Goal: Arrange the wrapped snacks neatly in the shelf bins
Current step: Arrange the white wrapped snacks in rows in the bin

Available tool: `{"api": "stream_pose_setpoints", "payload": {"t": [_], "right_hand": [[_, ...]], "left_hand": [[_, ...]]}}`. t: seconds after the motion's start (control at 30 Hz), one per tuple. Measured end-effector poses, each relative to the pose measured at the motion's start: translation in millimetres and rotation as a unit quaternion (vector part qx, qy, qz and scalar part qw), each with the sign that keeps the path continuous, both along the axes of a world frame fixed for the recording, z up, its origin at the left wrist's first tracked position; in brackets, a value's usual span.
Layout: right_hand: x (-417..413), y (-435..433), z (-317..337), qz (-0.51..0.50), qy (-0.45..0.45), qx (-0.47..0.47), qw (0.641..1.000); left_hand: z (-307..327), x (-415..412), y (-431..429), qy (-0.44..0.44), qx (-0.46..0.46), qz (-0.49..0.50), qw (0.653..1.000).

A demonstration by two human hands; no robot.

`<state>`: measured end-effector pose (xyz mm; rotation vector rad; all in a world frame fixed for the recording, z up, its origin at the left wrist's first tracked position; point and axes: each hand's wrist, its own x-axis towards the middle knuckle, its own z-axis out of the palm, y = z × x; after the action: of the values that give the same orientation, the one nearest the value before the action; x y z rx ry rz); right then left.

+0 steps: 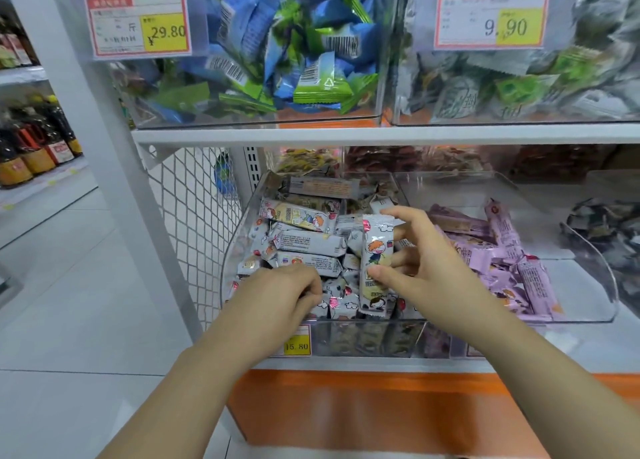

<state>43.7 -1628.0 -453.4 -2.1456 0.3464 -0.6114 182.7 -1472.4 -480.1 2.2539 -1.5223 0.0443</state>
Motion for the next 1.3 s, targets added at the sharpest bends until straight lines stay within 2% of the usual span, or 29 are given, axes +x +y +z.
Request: {"api": "stream_pose_setpoints", "payload": {"t": [0.17,0.33,0.47,0.67,0.9,1.03,1.3], "right_hand": [[-2,2,1,0.000,-0.011,0.000,1.000],[-3,4,0,-0.001,-0.015,-0.031,0.999],[-3,1,-3,-0.025,-0.028,-0.027,0.999],[-7,0,0,-0.049,-0.052,-0.016,0.997],[-9,-9,-1,-0.092,-0.073,-0.010,0.993],[-15,-10,4,-0.095,-0.057,-0.060,0.992],[-30,-23,4,-0.062,-0.101,0.065,0.991]], "left_hand": [[1,5,4,0.009,-0.019,0.020,1.000],[-5,5,1,0.025,0.036,0.022,0.999],[1,0,-4,0.043,0.009,0.019,0.999],[-1,-14,-20,-0.033,0.042,-0.010,0.999],[-6,-6,-20,-0.017,0.029,-0.001,0.999],[2,-7,-26,-0.003,0.015,0.002,1.000],[12,-21,-59,-0.014,0.076,-0.006,0.997]]}}
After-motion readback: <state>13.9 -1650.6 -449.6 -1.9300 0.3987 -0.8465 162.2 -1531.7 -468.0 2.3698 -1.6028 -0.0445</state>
